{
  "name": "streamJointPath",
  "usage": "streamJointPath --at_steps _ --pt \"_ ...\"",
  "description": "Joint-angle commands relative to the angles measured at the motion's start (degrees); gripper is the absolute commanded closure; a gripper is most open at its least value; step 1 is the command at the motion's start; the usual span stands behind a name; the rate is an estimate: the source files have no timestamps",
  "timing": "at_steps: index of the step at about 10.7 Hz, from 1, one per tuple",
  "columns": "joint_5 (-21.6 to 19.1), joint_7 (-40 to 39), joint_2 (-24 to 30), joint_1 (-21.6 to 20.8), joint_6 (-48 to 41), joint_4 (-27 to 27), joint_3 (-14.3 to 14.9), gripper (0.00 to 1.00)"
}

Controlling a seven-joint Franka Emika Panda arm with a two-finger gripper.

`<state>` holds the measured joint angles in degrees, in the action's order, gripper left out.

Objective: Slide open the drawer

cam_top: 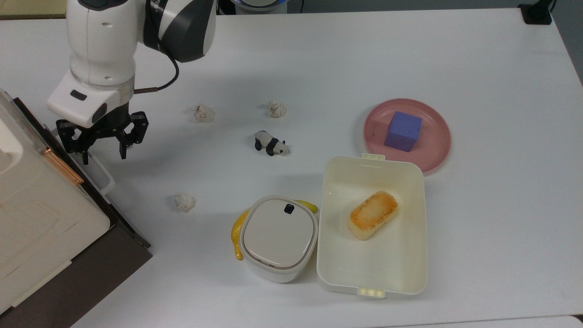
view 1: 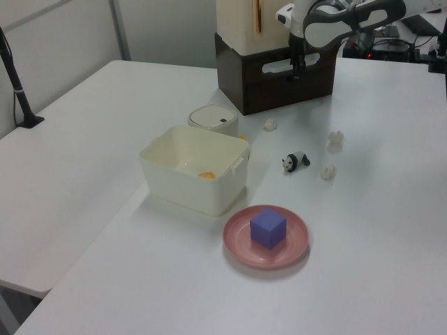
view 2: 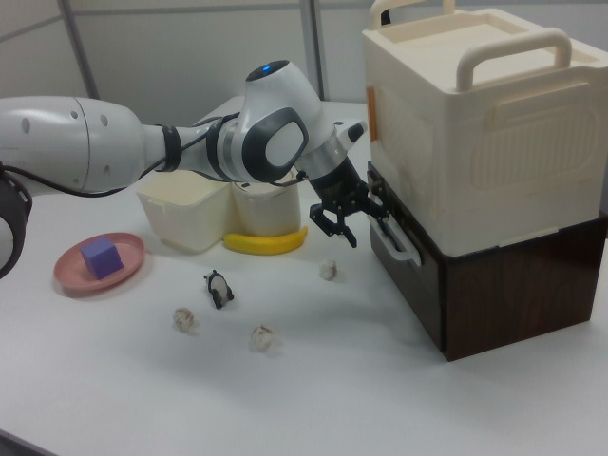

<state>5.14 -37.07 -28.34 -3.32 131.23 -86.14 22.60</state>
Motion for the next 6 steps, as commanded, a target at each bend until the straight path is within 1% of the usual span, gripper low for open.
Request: streamJointPath --at_steps 1,3,4,6 --pt "0.05 -0.64 2.66 -3.17 -2.09 -2.19 0.43 0.51" --pt "-0.22 -0.72 6.00 -6.25 -12.18 -2.27 0.17 0.50" --pt "-0.39 -0.37 7.14 -7.74 -15.70 -2.45 -0.44 0.50" --pt "-0.39 -0.37 9.17 -8.54 -21.42 -2.54 -2.64 0.50"
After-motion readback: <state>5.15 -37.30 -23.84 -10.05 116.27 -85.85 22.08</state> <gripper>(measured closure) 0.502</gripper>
